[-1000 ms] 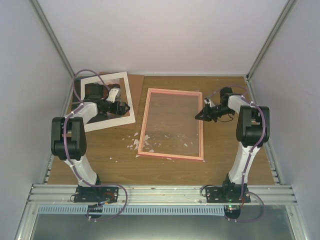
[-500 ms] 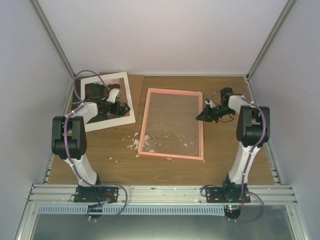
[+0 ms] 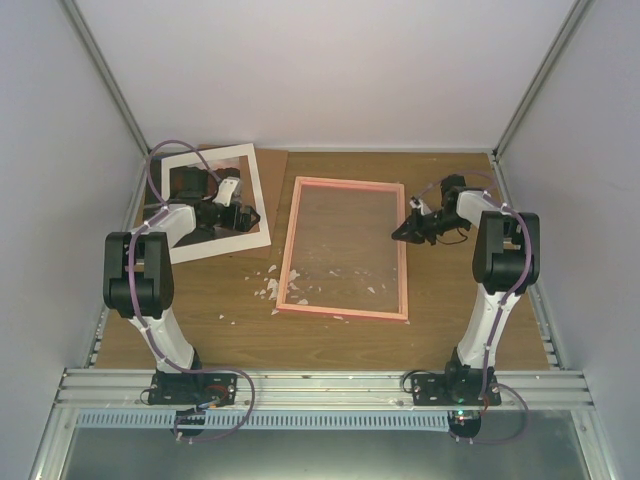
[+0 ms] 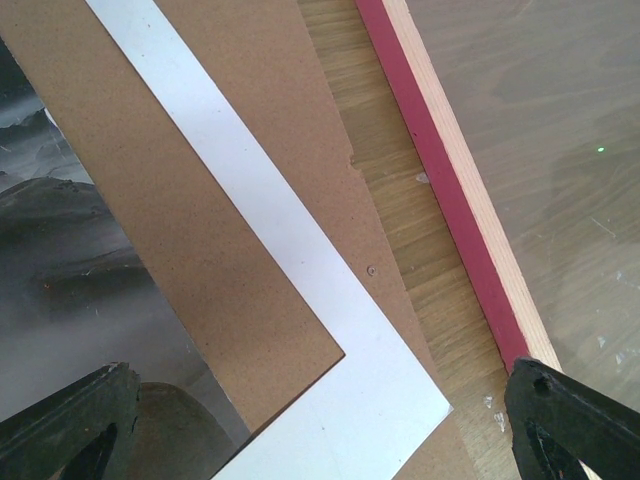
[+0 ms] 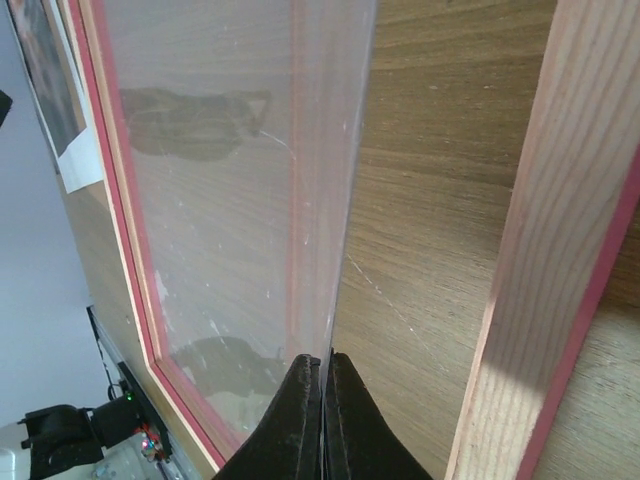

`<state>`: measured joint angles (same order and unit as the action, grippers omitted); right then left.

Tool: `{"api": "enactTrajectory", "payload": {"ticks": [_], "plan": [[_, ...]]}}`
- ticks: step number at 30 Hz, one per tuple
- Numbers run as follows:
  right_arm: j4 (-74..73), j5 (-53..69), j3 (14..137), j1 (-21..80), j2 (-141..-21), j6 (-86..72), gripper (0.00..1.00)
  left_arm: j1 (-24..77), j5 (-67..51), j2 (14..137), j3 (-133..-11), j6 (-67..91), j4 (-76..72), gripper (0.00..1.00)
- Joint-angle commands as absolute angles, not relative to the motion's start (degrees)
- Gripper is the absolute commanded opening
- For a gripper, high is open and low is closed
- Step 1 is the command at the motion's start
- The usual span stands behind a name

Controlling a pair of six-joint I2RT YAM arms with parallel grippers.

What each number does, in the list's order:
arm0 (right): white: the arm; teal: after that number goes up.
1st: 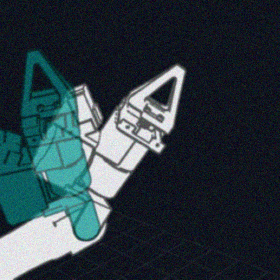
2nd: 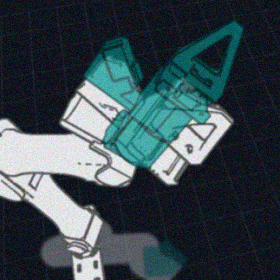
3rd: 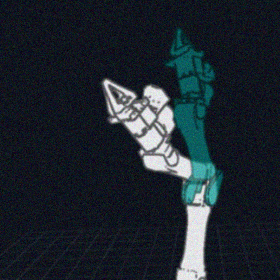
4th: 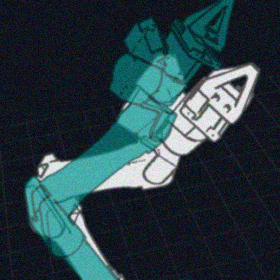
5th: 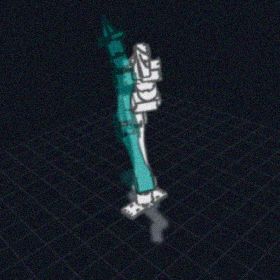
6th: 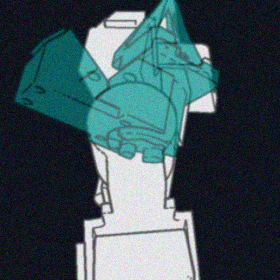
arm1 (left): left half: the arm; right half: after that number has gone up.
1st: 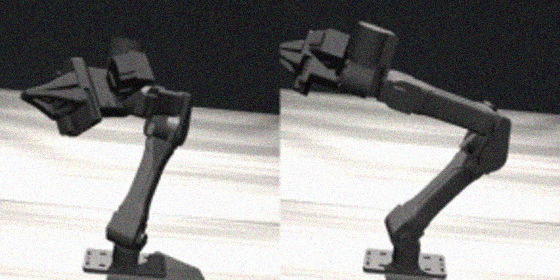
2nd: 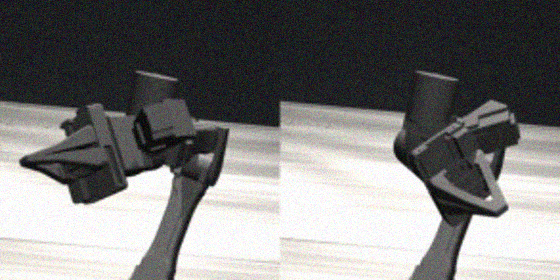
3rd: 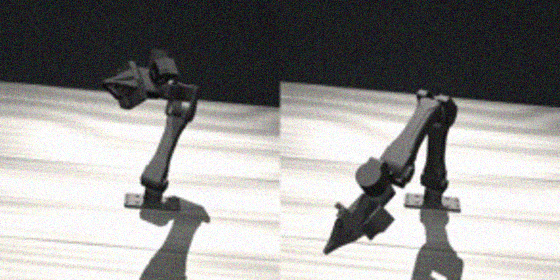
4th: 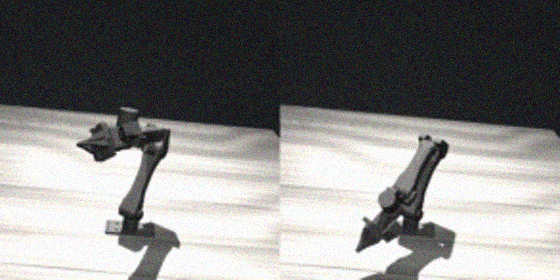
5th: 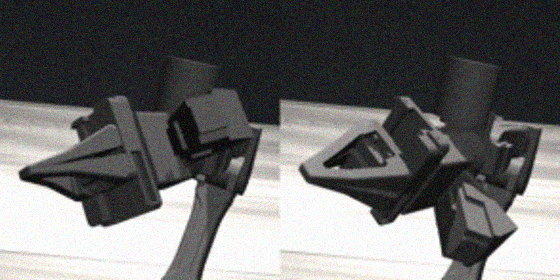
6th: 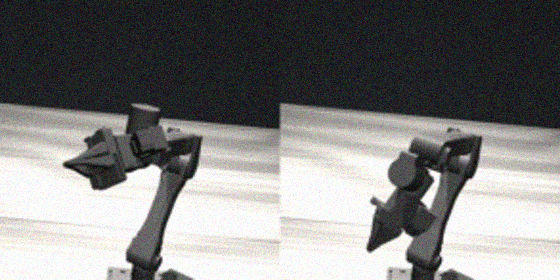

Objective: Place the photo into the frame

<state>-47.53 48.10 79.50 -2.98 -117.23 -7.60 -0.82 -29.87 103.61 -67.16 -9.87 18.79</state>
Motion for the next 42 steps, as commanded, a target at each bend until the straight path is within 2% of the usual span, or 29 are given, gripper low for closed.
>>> {"api": "enactTrajectory", "payload": {"ticks": [1,8,9,11,15,19,20,22,25,29,31,34,42], "plan": [[-45.34,51.66,78.97,-2.64,-116.73,-7.90,0.01,-0.36,-29.97,104.89,-68.03,-9.94,16.69,0.99],[-42.26,52.61,78.41,-2.52,-117.30,-9.35,0.01,-0.41,-30.00,105.11,-68.25,-9.93,16.66,0.99],[-42.58,51.97,78.73,-2.51,-117.65,-9.46,0.04,-0.36,-29.99,105.19,-68.29,-9.93,16.74,0.99],[-43.48,50.66,79.11,-2.52,-118.02,-9.49,0.11,-0.36,-29.93,105.20,-68.37,-9.92,16.87,0.99],[-44.26,48.12,79.28,-2.44,-116.64,-10.07,0.40,-0.37,-29.91,105.14,-68.33,-10.06,16.91,0.99],[-44.44,46.25,79.10,-1.84,-114.93,-11.19,0.63,-0.43,-30.05,105.24,-68.03,-9.71,16.60,0.99],[-44.55,45.54,78.89,-1.64,-114.48,-11.24,0.68,-0.39,-29.99,105.29,-68.03,-9.63,16.60,0.99],[-44.76,44.20,78.33,-1.27,-113.50,-11.38,0.71,-0.36,-29.93,105.36,-68.18,-9.56,16.52,0.99],[-45.36,40.82,77.96,-0.76,-111.65,-11.23,0.84,-0.39,-29.82,105.38,-68.36,-9.63,16.56,0.99],[-45.47,36.03,77.34,-0.62,-109.39,-10.98,0.85,-0.42,-29.00,105.14,-68.48,-9.84,16.47,0.99],[-45.53,34.55,77.26,-0.62,-108.65,-10.93,0.94,-0.43,-29.00,104.86,-68.42,-10.12,16.16,0.99],[-45.45,34.31,77.66,-0.63,-107.17,-9.85,0.95,-0.37,-28.55,104.20,-68.55,-11.13,16.00,0.99],[-38.51,26.11,77.28,-0.62,-105.43,-3.39,0.78,1.46,-27.59,103.68,-69.40,-14.78,16.24,0.99]]}}
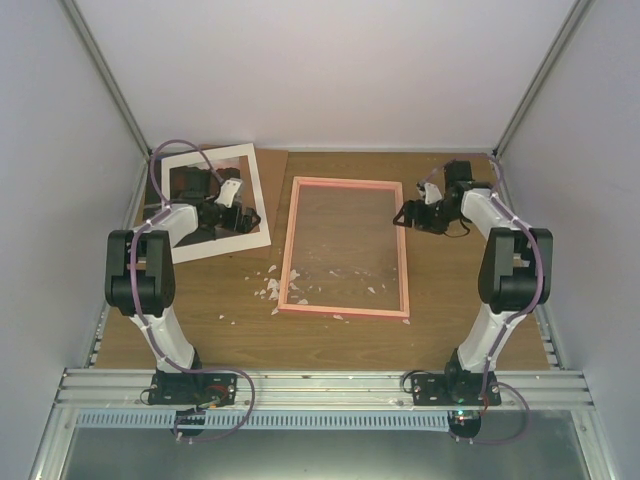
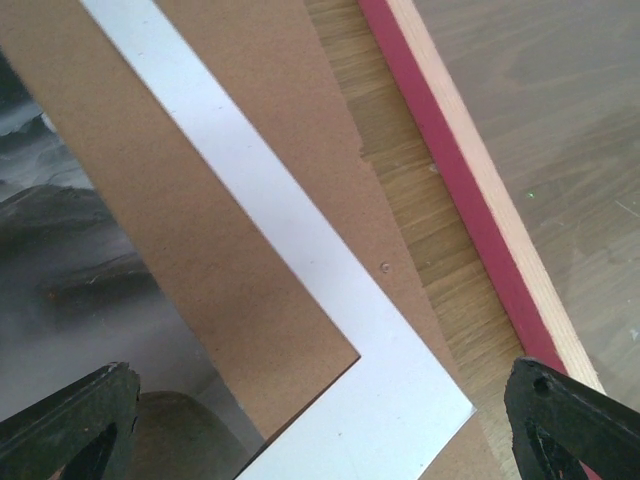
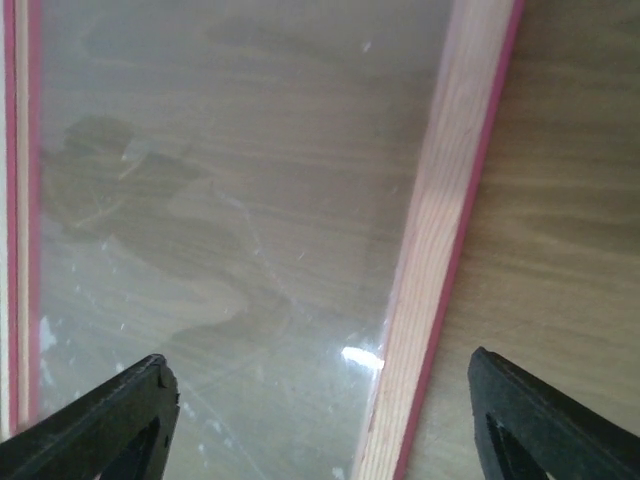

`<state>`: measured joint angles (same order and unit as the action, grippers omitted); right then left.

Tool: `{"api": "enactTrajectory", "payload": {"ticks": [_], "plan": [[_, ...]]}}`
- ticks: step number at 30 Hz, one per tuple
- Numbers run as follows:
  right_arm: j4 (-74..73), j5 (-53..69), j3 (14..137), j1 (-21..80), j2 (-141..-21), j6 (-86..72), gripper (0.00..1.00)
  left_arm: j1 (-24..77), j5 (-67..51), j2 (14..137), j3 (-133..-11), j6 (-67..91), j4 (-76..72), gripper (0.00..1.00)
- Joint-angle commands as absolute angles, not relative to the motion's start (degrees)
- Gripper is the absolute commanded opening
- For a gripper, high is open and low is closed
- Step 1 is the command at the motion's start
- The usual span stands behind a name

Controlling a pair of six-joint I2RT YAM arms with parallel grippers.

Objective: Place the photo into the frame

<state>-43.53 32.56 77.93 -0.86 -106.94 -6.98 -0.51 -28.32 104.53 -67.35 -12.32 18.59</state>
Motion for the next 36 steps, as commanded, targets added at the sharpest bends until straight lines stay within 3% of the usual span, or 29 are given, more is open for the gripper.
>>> {"api": "enactTrajectory", "payload": {"ticks": [1,12,19,27,34,36], "plan": [[-37.85,24.45,77.23,-0.54,-105.91,-3.12,0.76,1.57,-27.56,103.83,-69.69,-14.65,16.26,0.99],[-33.18,18.71,75.53,1.97,-113.32,-3.66,0.57,2.28,-27.34,105.88,-70.75,-13.62,15.72,0.99],[-32.04,11.12,75.32,3.98,-117.04,-4.99,0.51,2.29,-26.68,106.59,-70.49,-13.42,15.57,0.99],[-34.52,8.88,76.93,4.46,-117.54,-3.94,0.58,2.24,-26.54,106.87,-71.01,-13.97,15.63,0.99],[-36.82,14.57,81.28,3.02,-112.09,5.12,0.87,3.15,-25.68,105.41,-71.08,-17.29,16.05,0.99],[-36.95,16.56,80.12,2.77,-109.20,8.58,0.90,3.86,-25.22,104.13,-70.14,-19.41,15.73,0.99]]}}
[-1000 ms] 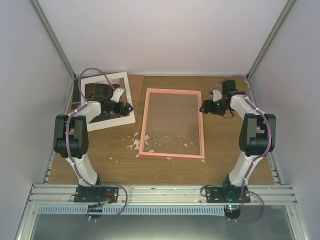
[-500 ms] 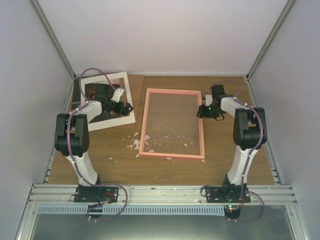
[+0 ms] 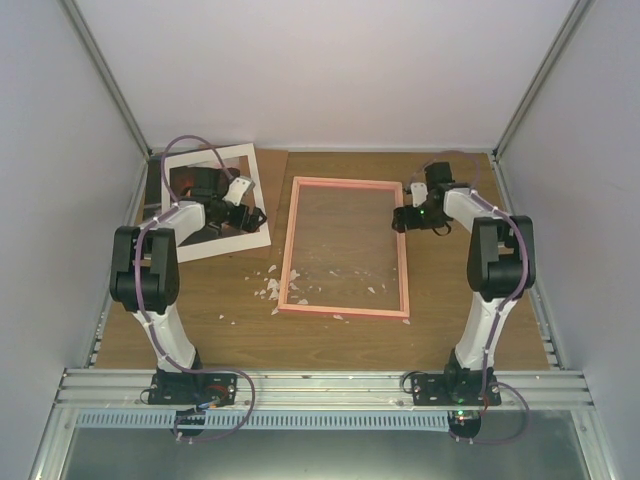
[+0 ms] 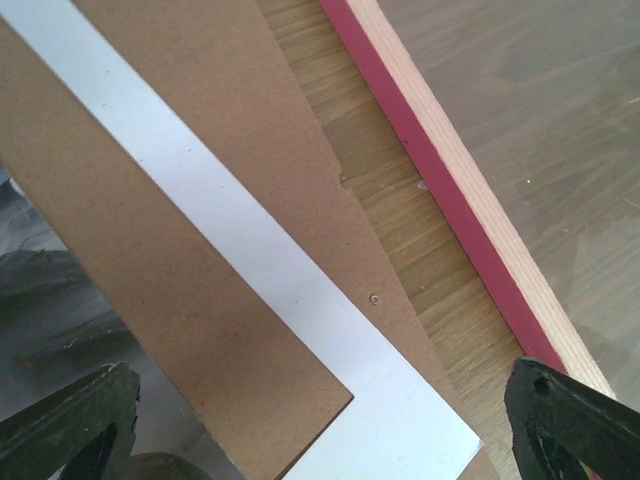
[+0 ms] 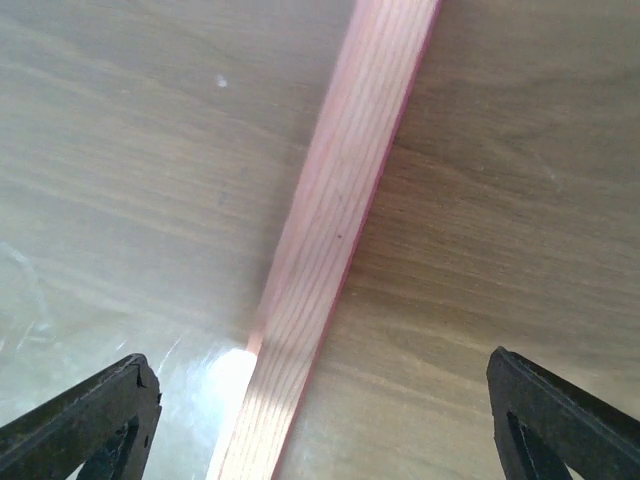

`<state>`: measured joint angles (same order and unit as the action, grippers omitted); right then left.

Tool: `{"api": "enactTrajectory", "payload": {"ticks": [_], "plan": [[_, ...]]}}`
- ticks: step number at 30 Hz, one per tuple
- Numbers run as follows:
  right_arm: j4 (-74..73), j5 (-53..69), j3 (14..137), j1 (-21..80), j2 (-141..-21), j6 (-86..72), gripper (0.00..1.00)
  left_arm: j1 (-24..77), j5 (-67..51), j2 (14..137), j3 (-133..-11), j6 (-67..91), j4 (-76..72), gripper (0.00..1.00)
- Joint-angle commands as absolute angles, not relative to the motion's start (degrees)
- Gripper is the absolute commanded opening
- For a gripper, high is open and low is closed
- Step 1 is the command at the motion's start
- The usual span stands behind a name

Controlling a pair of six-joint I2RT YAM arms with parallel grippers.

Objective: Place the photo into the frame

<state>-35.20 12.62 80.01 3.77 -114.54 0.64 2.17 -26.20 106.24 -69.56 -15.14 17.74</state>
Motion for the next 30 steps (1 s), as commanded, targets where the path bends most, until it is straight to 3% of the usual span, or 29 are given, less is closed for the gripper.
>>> {"api": "enactTrajectory", "payload": {"ticks": [1,6,17,30], "plan": [[-36.95,17.70,79.46,2.47,-107.96,9.99,0.90,4.31,-24.81,103.42,-69.56,-20.26,15.13,0.99],[-36.63,15.38,81.25,2.05,-108.78,11.42,0.81,6.24,-24.26,102.20,-68.34,-20.76,14.11,0.99],[-32.23,7.17,96.84,1.58,-121.88,5.33,0.82,7.48,-22.84,103.11,-68.81,-18.66,13.51,0.99],[-29.04,5.71,101.68,1.62,-129.67,3.96,0.82,7.48,-21.69,104.35,-69.06,-18.03,13.79,0.99]]}}
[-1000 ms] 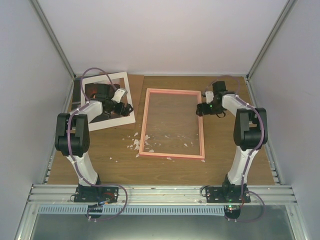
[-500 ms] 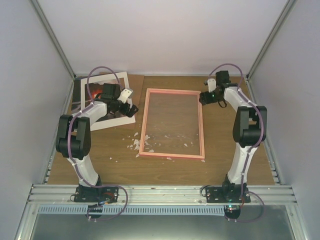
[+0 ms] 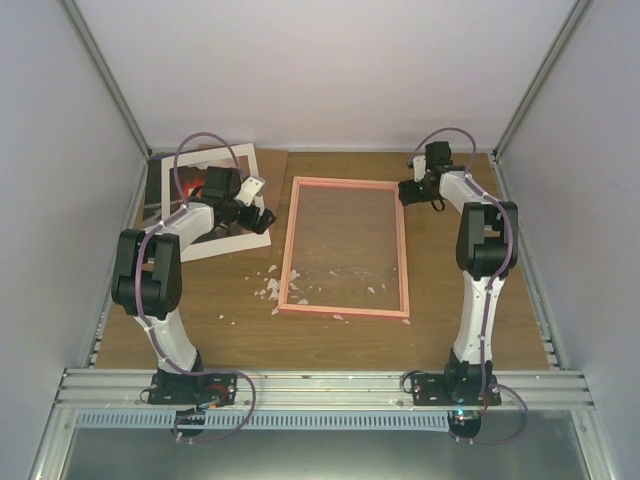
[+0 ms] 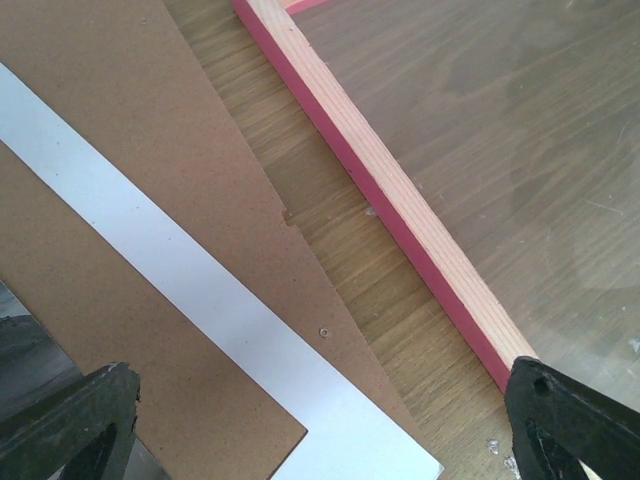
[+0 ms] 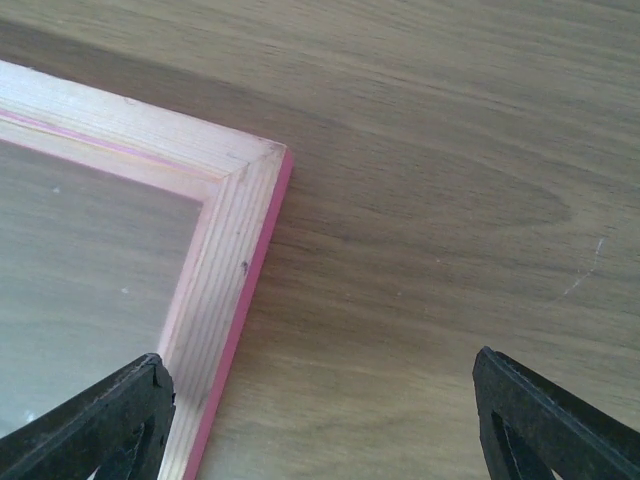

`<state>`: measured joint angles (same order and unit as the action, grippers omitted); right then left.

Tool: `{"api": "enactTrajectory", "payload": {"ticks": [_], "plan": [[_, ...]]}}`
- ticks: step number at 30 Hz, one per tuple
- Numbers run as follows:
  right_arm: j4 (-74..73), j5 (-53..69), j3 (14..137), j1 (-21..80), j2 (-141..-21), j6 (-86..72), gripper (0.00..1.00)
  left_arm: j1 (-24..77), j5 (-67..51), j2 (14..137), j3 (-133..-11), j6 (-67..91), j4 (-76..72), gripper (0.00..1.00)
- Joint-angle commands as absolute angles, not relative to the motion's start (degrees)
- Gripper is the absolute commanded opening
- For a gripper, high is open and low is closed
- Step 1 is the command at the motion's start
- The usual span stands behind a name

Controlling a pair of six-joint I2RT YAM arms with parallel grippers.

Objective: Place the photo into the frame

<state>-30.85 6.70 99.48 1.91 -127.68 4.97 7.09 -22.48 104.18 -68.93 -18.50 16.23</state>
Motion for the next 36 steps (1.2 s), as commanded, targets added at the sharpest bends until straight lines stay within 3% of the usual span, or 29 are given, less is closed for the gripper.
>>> {"api": "enactTrajectory", "payload": {"ticks": [1,14,36], "plan": [[-28.99,5.53,101.62,1.59,-129.95,3.96,0.82,7.47,-21.67,104.45,-69.08,-17.98,13.80,0.99],[-29.13,0.09,102.56,1.93,-134.12,5.02,0.81,7.53,-21.71,105.97,-70.19,-16.96,13.91,0.99],[-29.36,4.48,102.38,3.07,-135.55,4.11,0.81,7.51,-22.03,108.10,-72.15,-16.20,14.48,0.99]]}}
